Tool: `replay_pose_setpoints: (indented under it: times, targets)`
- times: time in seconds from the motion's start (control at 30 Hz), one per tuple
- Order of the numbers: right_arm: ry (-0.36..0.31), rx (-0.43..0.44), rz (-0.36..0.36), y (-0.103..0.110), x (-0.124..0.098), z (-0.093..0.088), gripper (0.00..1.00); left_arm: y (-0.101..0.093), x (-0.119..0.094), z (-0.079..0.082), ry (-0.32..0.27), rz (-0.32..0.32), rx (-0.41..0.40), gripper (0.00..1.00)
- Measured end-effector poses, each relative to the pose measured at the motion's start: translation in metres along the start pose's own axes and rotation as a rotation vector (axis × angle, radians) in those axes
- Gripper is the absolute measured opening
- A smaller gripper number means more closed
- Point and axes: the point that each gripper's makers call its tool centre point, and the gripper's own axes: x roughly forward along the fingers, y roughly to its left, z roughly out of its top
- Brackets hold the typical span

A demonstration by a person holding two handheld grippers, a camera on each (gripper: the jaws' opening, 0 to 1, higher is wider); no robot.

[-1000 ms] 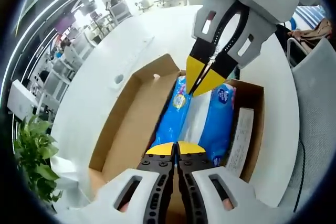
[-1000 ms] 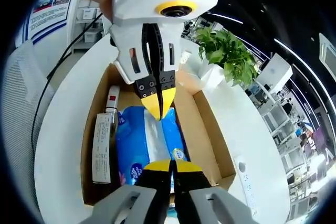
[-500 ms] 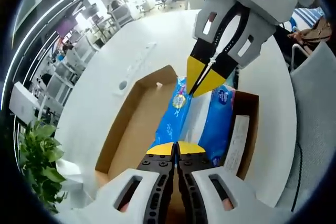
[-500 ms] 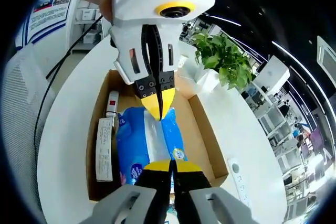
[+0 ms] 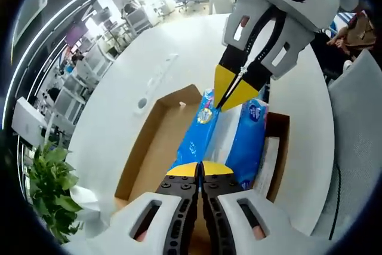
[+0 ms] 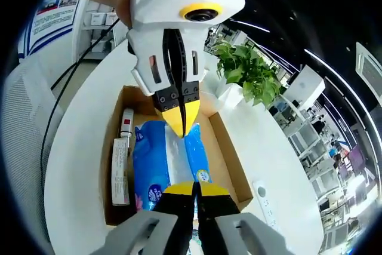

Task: Operate the shoe box by opening the lid, removing the specified soft item, and placing it in the target area until the item is outside and the box remains undamaged.

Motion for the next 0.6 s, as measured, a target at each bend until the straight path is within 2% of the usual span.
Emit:
replay_pose_setpoints:
  times: [0.6]
  targets:
    - [-0.008,0.024,-0.038,-0.008,-0.02,-0.007,0.0,0.003,-0.005,0.028,-0.022,0.007,0.03,0.0]
